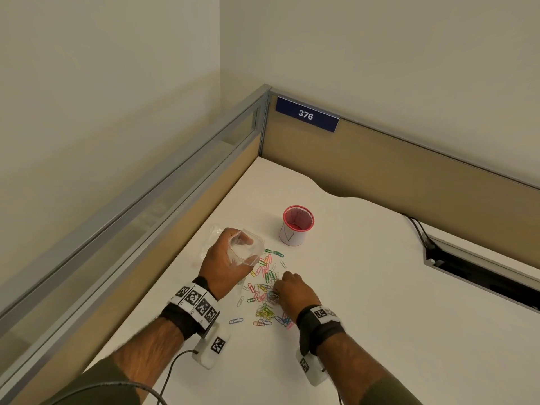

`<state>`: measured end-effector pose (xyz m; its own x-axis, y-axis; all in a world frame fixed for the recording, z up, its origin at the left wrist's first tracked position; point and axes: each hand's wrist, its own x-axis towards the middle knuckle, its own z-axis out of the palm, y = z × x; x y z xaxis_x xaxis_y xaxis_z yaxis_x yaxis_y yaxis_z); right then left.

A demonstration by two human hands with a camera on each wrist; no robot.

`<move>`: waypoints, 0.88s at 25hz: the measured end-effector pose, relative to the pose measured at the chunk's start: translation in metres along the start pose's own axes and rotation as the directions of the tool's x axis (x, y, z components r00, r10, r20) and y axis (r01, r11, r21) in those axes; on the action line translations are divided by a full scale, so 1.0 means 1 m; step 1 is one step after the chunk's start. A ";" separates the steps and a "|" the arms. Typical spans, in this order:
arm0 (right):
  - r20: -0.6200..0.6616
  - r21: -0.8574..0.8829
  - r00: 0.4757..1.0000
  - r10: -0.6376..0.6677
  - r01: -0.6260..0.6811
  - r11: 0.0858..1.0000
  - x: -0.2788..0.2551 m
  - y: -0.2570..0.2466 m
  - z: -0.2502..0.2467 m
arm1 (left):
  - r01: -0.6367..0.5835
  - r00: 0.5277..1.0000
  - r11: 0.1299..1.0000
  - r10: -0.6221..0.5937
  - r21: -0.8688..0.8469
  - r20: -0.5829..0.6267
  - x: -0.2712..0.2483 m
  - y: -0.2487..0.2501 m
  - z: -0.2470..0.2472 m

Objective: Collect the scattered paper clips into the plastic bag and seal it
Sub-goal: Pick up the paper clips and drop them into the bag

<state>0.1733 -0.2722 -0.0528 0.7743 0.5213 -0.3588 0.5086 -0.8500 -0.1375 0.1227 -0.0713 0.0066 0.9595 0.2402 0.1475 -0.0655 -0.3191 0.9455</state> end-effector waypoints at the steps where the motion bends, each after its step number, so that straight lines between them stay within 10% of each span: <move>1: -0.017 -0.010 1.000 0.012 -0.012 1.000 0.000 0.000 0.001 | 0.006 1.000 1.000 -0.006 0.003 0.000 0.000 0.001 -0.001; 10: -0.152 0.412 0.954 0.258 -0.176 0.894 -0.008 0.024 -0.029 | 0.000 1.000 1.000 0.000 0.007 0.012 0.003 0.003 0.004; 16: -0.326 0.809 0.878 0.350 0.068 0.584 -0.043 0.013 -0.103 | -0.009 1.000 1.000 0.008 0.026 0.027 0.008 0.005 0.011; 22: -0.420 0.763 0.897 0.138 0.267 0.589 -0.059 -0.039 -0.164 | -0.019 0.998 1.000 0.017 0.023 0.059 0.008 0.010 0.021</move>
<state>0.1699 -0.2574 0.1255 0.9228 0.3824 0.0475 0.2190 -0.4189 -0.8812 0.1360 -0.0922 0.0111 0.9726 0.1803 0.1467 -0.0771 -0.3449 0.9355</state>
